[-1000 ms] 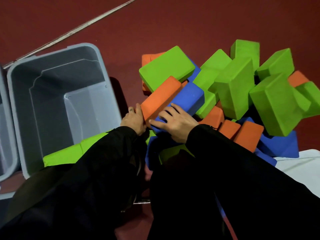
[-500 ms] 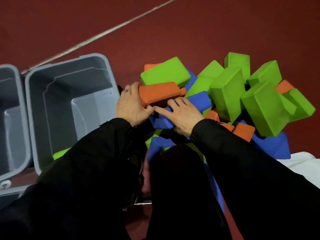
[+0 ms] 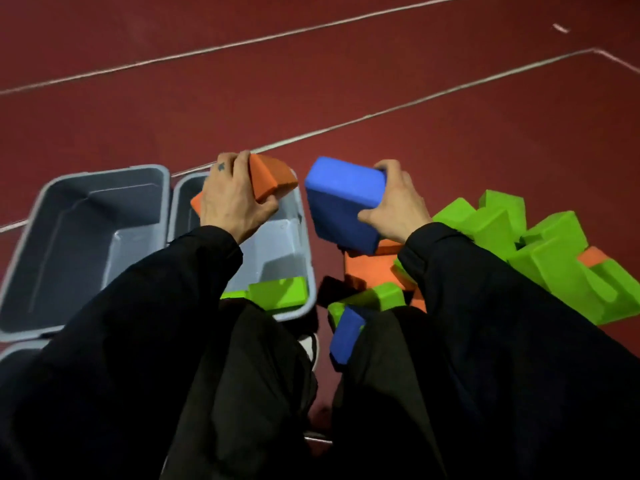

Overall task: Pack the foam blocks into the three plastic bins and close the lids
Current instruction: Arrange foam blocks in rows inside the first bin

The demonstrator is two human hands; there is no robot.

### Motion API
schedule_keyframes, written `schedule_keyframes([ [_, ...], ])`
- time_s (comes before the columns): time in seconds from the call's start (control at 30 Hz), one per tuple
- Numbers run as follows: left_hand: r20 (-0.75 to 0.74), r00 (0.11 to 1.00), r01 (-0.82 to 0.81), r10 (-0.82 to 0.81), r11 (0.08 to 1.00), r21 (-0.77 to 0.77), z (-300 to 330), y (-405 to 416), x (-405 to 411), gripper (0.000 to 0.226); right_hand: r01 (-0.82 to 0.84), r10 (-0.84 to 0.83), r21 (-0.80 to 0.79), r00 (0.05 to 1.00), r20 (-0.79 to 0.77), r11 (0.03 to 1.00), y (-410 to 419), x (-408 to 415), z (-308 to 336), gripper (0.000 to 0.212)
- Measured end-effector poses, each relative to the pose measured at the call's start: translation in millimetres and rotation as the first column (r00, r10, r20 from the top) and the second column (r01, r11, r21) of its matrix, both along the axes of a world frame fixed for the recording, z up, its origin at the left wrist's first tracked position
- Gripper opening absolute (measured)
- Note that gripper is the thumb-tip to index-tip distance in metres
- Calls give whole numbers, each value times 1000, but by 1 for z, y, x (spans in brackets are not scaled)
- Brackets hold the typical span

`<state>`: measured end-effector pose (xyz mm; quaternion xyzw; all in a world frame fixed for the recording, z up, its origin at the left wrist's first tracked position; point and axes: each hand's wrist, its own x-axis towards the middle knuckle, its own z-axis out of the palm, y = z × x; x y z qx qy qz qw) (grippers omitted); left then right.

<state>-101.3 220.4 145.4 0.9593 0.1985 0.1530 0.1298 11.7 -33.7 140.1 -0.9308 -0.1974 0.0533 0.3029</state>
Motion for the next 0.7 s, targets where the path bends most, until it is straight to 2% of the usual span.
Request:
schedule_keyframes([
  [0.13,-92,994,-64,63,998,-5,-4,51,-44,92,36,-27,221,999,-47,975,54,-11,-7,71],
  [0.3,-221,973,-59,63,998,24,-50,91,-78,85,153,-70,462,979,-191,874,120,-25,-39,69],
  [0.37,-264,963,-45,50,999,26,-72,101,-80,85,133,-44,434,977,-211,891,141,-27,-56,69],
  [0.5,-345,938,12,-3,1000,23,-108,111,-73,85,2,45,265,984,-172,964,161,-28,-91,70],
  [0.7,-466,874,171,-136,985,32,-161,117,-66,87,-153,169,90,959,-227,984,168,-28,-137,71],
])
